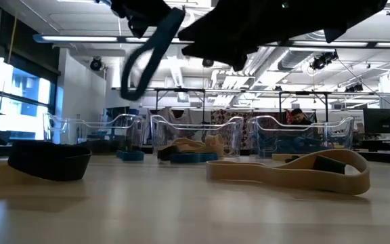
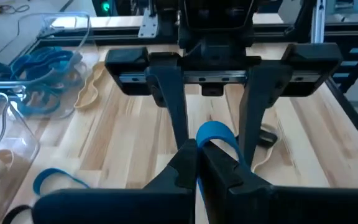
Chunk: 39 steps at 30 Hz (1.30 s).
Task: Sort rubber bands into baskets
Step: Put the blue rubber band into the right transparent bin
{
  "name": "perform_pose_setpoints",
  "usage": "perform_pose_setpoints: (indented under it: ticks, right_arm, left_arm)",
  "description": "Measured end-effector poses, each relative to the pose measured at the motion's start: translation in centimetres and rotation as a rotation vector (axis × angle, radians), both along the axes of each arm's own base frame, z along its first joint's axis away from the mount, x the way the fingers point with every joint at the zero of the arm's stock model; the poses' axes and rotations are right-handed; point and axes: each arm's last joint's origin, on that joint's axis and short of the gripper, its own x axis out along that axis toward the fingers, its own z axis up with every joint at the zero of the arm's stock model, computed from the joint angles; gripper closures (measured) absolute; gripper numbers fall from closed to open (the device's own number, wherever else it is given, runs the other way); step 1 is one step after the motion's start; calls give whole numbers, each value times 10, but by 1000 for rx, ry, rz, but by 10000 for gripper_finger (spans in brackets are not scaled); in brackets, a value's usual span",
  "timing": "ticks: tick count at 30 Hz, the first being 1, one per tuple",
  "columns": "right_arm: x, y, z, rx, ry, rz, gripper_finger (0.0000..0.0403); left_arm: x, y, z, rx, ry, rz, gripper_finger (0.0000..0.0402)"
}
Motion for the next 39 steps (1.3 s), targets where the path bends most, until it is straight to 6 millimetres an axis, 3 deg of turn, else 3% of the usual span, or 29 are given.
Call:
perform_pose_setpoints:
  ticks: [14,17,20,23,33,39]
  right_arm:
    - [5,-13,8,-8,-81,58,225]
    - [5,-13,8,-15,-79,62,262]
    - [5,-13,8,-18,-76,66,331]
    - [5,-13,7,-41,-73,65,391]
    - [2,-13,6,-26,-23,31,399]
    - [1,-15,3,-24,11,-6,401]
  left_arm:
    - [15,-3,-3,-4,-86,-71,401]
    - [16,-3,-2,0,-98,-75,401]
    - [16,-3,1,7,-126,-78,394]
    - [16,-3,3,27,-141,-82,378]
    - [14,-2,-2,50,-93,-9,282]
    - [15,-1,-1,81,-106,-1,251]
